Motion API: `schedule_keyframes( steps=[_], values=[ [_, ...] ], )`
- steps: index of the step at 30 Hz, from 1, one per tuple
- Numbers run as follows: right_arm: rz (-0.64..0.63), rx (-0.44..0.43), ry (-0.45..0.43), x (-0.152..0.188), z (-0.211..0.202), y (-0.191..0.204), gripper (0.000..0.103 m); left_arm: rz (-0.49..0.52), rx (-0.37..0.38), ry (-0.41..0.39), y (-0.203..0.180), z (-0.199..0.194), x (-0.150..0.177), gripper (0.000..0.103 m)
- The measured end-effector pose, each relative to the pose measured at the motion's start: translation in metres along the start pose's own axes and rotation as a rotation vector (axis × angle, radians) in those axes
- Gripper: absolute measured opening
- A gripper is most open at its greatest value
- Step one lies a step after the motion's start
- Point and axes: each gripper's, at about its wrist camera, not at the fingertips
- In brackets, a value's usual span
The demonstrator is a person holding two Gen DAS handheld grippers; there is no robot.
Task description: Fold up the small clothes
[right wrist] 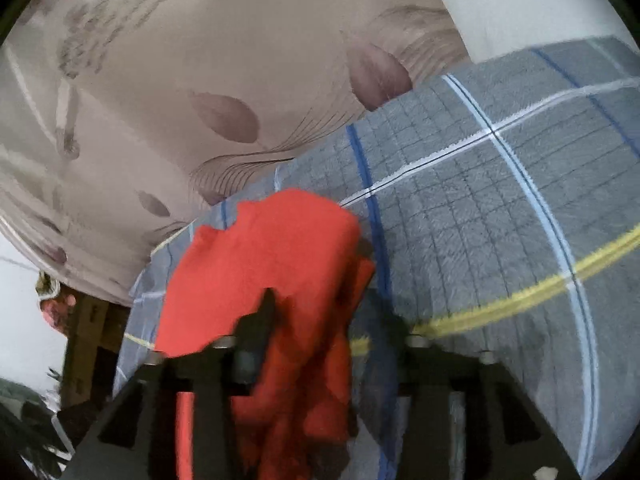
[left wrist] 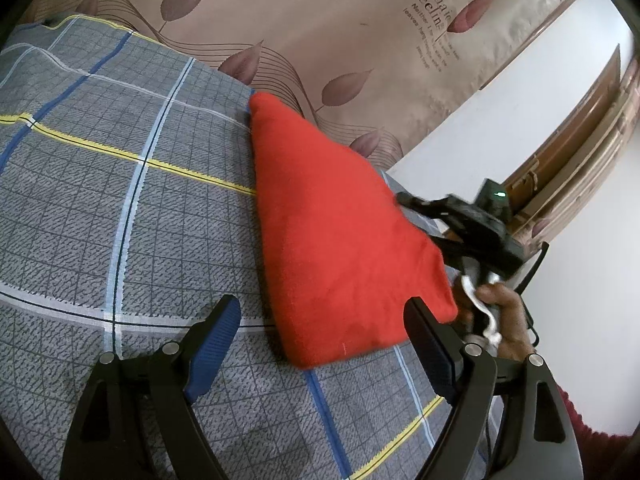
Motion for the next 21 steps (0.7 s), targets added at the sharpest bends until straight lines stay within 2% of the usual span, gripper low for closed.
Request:
schedule_keyframes(
  steps=[2, 4, 5, 6, 8, 10, 11, 13, 15, 19, 20, 21],
  values=[
    [-0.067, 0.017, -0.03, 0.008, -0.014, 0.022, 0.06, 0.001, -0.003, 0.001, -0.001, 0.001, -0.001, 0.084],
    [-0.148, -0.003, -0.056, 0.015, -0.026, 0.044, 0.06, 0.003, -0.005, 0.002, -0.001, 0.001, -0.001, 0.084],
    [-0.182, -0.027, -0.055, 0.02, -0.03, 0.055, 0.055, 0.002, -0.006, 0.002, -0.001, 0.001, -0.001, 0.084],
    [-0.219, -0.048, -0.033, 0.028, -0.031, 0.066, 0.047, 0.003, -0.005, 0.002, -0.001, 0.001, -0.001, 0.084],
    [-0.281, -0.039, 0.053, 0.049, -0.024, 0.08, 0.003, 0.003, -0.004, 0.002, 0.0, 0.001, -0.001, 0.085],
    [-0.315, -0.004, 0.108, 0.067, -0.019, 0.079, 0.004, 0.003, -0.005, 0.002, 0.0, 0.001, -0.001, 0.085],
    [-0.319, 0.043, 0.133, 0.077, -0.015, 0.072, 0.004, 0.003, -0.005, 0.003, 0.0, 0.001, -0.001, 0.085],
    [-0.243, 0.068, 0.152, 0.087, -0.006, 0.053, 0.004, 0.004, -0.006, 0.003, -0.001, 0.001, -0.001, 0.085],
    [-0.151, 0.004, 0.158, 0.09, -0.004, 0.032, 0.0, 0.005, -0.006, 0.005, 0.0, 0.001, -0.001, 0.085],
    [-0.131, -0.017, 0.177, 0.084, -0.006, 0.032, 0.0, 0.004, -0.007, 0.003, -0.001, 0.002, -0.001, 0.085],
    [-0.138, -0.037, 0.169, 0.083, -0.009, 0.037, 0.008, 0.003, -0.007, 0.001, -0.001, 0.002, -0.001, 0.086],
    [-0.152, -0.049, 0.151, 0.081, -0.015, 0.043, 0.009, 0.002, -0.009, 0.0, 0.0, 0.001, 0.0, 0.086]
  ],
)
Point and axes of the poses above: each gripper's, at about its wrist camera, not at the fingertips, and z roughly the way its jaws point, y to its left, x to its underside, and after that the axes turned 13 degrees about -x, right-handed
